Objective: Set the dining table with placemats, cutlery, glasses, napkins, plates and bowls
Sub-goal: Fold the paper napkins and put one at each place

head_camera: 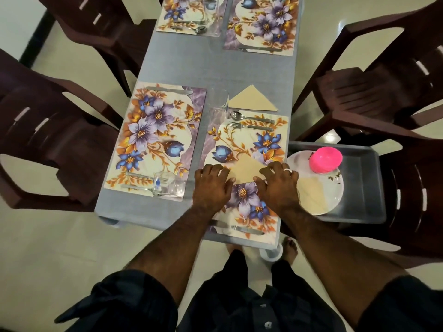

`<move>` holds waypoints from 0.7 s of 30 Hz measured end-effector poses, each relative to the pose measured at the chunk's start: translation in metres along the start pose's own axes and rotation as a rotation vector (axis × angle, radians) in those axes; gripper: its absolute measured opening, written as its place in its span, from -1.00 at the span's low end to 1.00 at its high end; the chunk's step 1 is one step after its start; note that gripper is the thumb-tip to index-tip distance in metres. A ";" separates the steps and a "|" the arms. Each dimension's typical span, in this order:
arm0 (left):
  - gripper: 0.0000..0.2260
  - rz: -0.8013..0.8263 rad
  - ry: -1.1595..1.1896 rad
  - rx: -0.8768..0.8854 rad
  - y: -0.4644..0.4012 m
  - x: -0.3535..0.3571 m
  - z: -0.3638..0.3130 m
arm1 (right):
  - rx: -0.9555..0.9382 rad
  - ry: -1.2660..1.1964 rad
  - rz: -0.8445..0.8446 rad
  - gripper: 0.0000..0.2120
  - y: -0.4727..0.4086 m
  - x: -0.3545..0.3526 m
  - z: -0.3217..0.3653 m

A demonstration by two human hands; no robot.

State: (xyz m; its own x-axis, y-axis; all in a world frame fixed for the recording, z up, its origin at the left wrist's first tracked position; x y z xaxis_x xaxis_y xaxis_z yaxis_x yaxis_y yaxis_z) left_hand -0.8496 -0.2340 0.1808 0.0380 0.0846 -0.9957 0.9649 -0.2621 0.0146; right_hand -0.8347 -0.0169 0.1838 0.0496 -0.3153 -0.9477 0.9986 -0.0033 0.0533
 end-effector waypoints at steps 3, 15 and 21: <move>-0.44 0.053 -0.028 -0.155 -0.005 0.006 -0.008 | 0.049 0.016 0.001 -0.49 -0.003 0.013 0.010; -0.37 0.069 -0.048 -0.384 0.013 0.010 -0.001 | 0.231 0.092 -0.033 -0.30 0.000 0.001 -0.041; -0.59 0.049 -0.068 0.053 -0.014 0.000 -0.008 | -0.199 0.073 0.206 -0.69 -0.037 -0.011 -0.023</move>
State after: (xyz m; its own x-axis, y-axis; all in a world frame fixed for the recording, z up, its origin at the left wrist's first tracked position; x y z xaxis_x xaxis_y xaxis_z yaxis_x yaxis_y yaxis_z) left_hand -0.8607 -0.2231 0.1813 0.0656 0.0055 -0.9978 0.9472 -0.3148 0.0606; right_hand -0.8716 0.0090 0.1851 0.2456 -0.2207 -0.9439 0.9512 0.2423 0.1909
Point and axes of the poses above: each hand's wrist, its own y-axis away from the middle knuckle, its own x-axis out of the palm, z = x × y, the point moved 4 cm from there along -y, towards the middle knuckle, and after that the axes turned 6 degrees about -y, right-handed, at the moved point
